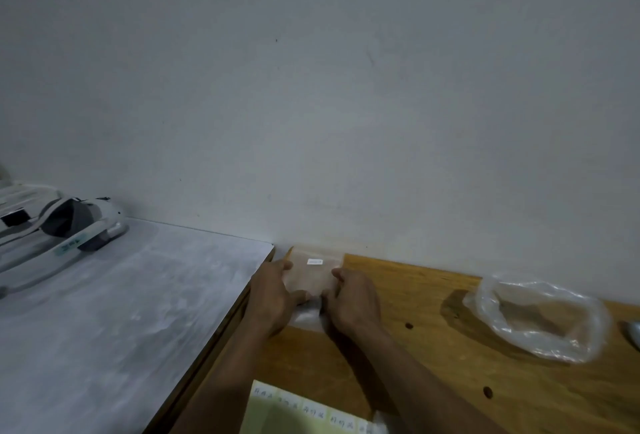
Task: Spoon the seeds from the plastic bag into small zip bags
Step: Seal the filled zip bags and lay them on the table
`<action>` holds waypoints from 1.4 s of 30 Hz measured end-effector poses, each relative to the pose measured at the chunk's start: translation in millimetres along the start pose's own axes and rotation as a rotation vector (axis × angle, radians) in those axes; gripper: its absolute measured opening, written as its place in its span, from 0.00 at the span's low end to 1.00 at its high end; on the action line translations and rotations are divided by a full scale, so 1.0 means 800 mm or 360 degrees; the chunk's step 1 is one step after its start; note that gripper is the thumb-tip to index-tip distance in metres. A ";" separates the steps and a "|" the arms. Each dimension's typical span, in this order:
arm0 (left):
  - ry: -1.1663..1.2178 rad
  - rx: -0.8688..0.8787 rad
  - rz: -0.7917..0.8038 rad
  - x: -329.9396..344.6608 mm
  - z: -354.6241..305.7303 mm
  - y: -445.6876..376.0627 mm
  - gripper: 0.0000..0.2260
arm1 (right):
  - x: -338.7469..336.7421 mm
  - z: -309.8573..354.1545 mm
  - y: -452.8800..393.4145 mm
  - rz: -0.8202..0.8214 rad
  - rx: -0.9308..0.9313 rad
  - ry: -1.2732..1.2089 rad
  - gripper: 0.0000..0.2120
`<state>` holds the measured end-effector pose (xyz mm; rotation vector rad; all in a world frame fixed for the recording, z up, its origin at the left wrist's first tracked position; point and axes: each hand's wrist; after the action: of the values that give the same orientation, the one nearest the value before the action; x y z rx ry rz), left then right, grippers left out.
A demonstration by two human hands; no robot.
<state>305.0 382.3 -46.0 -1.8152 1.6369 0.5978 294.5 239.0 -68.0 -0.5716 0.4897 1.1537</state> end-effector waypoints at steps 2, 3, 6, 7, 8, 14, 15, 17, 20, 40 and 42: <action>-0.0074 0.0015 0.0016 0.006 0.007 -0.007 0.30 | 0.006 -0.003 -0.002 0.0028 0.0018 0.0124 0.22; -0.0101 0.0021 0.0026 0.007 0.008 -0.008 0.29 | 0.006 -0.003 -0.002 0.0035 0.0019 0.0159 0.22; -0.0133 0.0025 0.0036 0.008 0.011 -0.009 0.27 | 0.001 -0.001 0.000 0.0045 -0.0032 0.0205 0.21; -0.0135 0.0033 0.0032 0.007 0.011 -0.007 0.26 | -0.003 0.000 0.002 0.0055 -0.0033 0.0182 0.20; -0.0136 0.0047 0.0025 0.005 0.009 -0.005 0.25 | -0.007 0.002 0.005 0.0058 -0.0028 0.0146 0.20; -0.0066 0.0125 -0.0061 -0.025 -0.007 0.047 0.20 | -0.066 0.013 0.055 0.0311 -0.0142 -0.0096 0.13; -0.0029 0.0145 -0.0049 -0.032 -0.010 0.060 0.19 | -0.081 0.015 0.067 0.0393 -0.0176 -0.0125 0.10; 0.0011 0.0168 0.0051 -0.042 -0.017 0.091 0.15 | -0.115 0.014 0.090 0.0553 -0.0238 -0.0161 0.05; 0.0073 0.0188 0.0393 -0.048 -0.037 0.142 0.08 | -0.168 0.009 0.124 0.0762 -0.0309 -0.0034 0.02; 0.0827 -0.0080 0.0500 -0.072 -0.078 0.205 0.13 | -0.213 -0.014 0.166 0.0763 0.0095 -0.1052 0.05; 0.1071 -0.0169 0.0618 -0.076 -0.072 0.204 0.17 | -0.196 0.004 0.161 0.0658 0.0174 -0.1212 0.06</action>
<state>131.6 377.8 13.7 -1.9035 2.4805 0.2324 121.4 168.7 11.6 0.0973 0.0024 1.6147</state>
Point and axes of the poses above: each hand's wrist, its own y-axis away from the middle knuckle, its own x-axis out of the palm, z = x × y, and after that the axes turned 5 degrees about -y, right-handed
